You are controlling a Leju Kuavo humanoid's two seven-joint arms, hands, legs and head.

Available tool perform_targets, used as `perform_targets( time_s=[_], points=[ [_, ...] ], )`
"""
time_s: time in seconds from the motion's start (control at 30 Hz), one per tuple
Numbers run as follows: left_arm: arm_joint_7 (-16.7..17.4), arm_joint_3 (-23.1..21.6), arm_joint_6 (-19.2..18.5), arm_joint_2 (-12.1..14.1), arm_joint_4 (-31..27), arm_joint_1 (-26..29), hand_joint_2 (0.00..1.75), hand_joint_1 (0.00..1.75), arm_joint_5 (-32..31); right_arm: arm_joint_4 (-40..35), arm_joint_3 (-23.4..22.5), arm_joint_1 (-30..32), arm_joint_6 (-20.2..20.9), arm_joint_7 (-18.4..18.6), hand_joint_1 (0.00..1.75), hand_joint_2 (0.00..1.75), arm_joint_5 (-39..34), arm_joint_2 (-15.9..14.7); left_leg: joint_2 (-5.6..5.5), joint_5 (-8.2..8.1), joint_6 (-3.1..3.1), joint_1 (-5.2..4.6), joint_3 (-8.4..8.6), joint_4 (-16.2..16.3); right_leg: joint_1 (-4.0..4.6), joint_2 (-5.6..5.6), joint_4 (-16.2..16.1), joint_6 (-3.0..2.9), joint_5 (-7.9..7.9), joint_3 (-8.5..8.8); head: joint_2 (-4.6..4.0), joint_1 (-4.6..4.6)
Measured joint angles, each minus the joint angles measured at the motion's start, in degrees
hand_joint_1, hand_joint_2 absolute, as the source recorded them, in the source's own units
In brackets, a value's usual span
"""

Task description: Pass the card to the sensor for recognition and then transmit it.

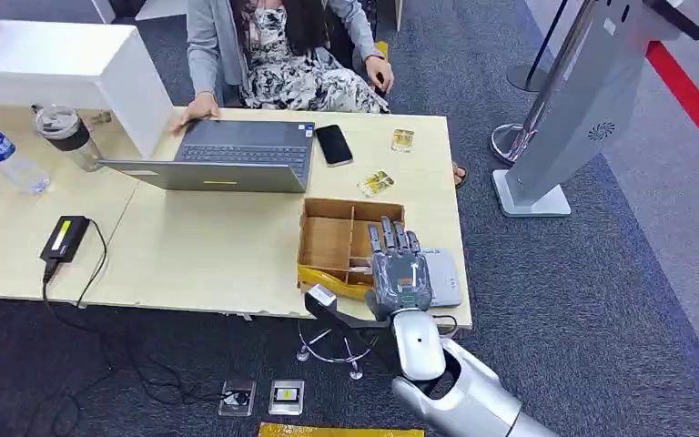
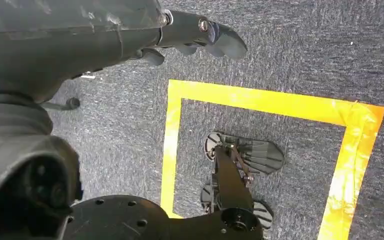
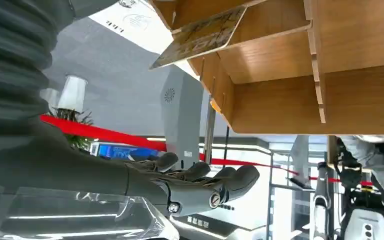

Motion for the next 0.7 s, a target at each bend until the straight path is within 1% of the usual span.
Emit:
perform_targets(
  time_s=[0.7],
  points=[
    [0.00, 0.00, 0.13, 0.04, 0.00, -0.02, 0.00, 0.00, -0.42, 3.32, 1.55, -0.38, -2.34, -0.07, 0.00, 1.75, -2.27, -0.02, 0.00, 0.00, 0.00, 0.00, 0.00, 0.00, 0.00, 0.00, 0.00, 0.00, 0.00, 0.00, 0.00, 0.02]
  ],
)
